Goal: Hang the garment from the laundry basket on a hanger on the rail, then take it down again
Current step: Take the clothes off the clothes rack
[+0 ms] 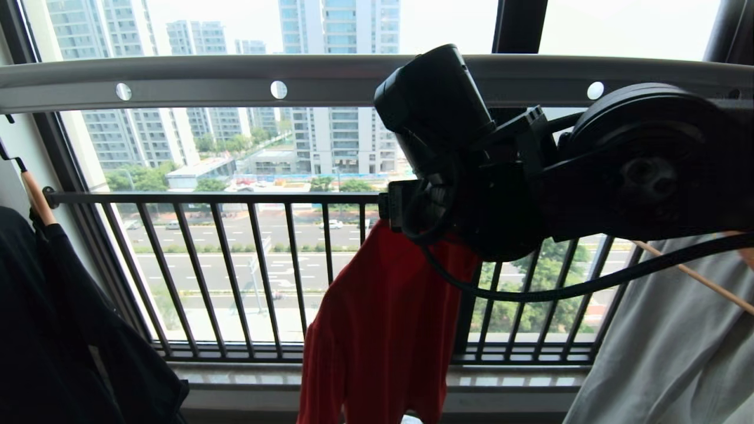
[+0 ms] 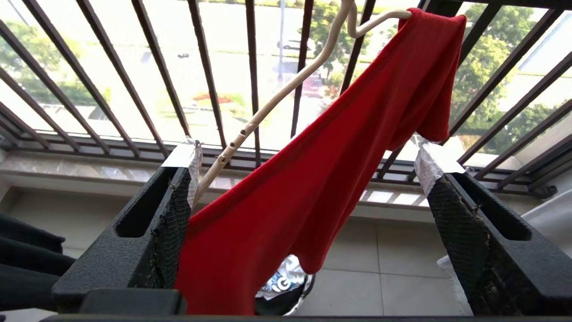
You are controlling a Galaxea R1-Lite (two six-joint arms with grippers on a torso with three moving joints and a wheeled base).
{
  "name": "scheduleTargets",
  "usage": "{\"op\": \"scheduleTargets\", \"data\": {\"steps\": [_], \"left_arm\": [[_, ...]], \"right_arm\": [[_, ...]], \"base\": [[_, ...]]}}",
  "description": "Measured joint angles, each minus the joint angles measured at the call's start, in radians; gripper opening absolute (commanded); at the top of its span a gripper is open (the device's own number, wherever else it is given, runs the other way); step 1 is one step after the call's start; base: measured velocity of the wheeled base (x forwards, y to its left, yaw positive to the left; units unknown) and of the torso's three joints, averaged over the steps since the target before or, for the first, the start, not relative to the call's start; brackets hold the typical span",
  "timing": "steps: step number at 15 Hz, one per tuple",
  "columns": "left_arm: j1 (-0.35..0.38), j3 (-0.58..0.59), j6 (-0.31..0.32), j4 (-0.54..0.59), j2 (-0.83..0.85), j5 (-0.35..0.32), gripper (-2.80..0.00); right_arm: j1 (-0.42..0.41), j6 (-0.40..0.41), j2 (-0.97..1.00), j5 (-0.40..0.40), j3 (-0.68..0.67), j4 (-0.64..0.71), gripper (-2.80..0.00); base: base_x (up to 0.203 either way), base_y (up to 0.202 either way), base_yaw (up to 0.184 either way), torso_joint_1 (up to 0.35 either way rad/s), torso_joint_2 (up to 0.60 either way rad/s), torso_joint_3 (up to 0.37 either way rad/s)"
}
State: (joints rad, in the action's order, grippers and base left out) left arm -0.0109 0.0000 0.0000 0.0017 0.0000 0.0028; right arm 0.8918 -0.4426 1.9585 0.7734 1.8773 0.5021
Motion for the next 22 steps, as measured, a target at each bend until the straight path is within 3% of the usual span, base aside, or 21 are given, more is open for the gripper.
{"op": "scheduleTargets", "data": {"steps": [12,22], "left_arm": [[0.0,0.0,0.0,0.0,0.0,0.0,-2.8],[0.0,0.0,0.0,0.0,0.0,0.0,-2.8]], "right_arm": [[-0.062,0.007,-0.089,0.001,-0.067,0.003,0.0],[-0.125,0.042,-0.039,-0.036,-0.055,-0.003,0.0]], "base": [[0.0,0.0,0.0,0.0,0.0,0.0],[0.0,0.0,0.0,0.0,0.0,0.0]]}}
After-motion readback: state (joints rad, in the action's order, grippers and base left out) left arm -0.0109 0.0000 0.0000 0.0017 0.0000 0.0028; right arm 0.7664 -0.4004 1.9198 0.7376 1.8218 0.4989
